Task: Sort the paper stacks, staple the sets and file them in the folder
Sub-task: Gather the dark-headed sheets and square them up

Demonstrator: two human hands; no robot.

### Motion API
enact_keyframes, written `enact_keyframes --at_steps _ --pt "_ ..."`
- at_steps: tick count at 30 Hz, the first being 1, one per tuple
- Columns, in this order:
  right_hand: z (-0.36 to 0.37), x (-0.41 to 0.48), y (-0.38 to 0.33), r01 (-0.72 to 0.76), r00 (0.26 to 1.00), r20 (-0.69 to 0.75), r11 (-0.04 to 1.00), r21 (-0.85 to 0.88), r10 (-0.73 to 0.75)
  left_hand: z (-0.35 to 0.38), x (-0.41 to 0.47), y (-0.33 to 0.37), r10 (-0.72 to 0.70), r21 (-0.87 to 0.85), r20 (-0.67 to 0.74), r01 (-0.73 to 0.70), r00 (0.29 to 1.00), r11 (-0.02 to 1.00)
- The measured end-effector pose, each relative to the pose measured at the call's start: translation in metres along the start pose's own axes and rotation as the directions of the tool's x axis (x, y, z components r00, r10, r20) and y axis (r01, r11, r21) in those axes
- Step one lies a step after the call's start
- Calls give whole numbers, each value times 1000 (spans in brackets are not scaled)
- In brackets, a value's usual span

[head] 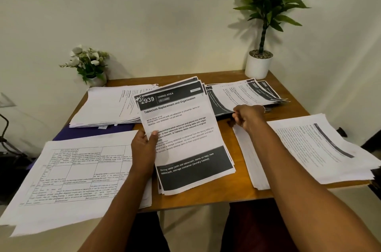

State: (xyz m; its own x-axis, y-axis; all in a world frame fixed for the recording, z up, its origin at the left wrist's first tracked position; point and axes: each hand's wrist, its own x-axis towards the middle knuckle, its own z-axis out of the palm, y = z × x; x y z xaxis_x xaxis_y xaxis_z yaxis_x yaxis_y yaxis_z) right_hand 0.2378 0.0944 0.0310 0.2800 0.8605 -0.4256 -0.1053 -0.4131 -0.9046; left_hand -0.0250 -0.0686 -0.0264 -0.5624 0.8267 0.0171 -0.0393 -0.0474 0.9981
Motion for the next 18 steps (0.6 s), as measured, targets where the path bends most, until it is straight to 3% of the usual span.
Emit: enact_keyframes --at_steps 5,10,13,18 --pt "-14 -3 15 -9 999 -44 996 91 13 0 1 -1 -9 -4 3 9 1000 1000" --pt "-15 -4 18 157 988 -23 973 167 -156 0 1 0 3 6 -9 -3 1000 1000" --pt "-18 -3 19 182 983 -20 964 195 -181 0 0 2 -5 7 -9 5 1000 1000" --pt "-19 -1 16 194 966 -167 980 -36 -197 1 -1 4 -1 -5 -7 1 1000 1000"
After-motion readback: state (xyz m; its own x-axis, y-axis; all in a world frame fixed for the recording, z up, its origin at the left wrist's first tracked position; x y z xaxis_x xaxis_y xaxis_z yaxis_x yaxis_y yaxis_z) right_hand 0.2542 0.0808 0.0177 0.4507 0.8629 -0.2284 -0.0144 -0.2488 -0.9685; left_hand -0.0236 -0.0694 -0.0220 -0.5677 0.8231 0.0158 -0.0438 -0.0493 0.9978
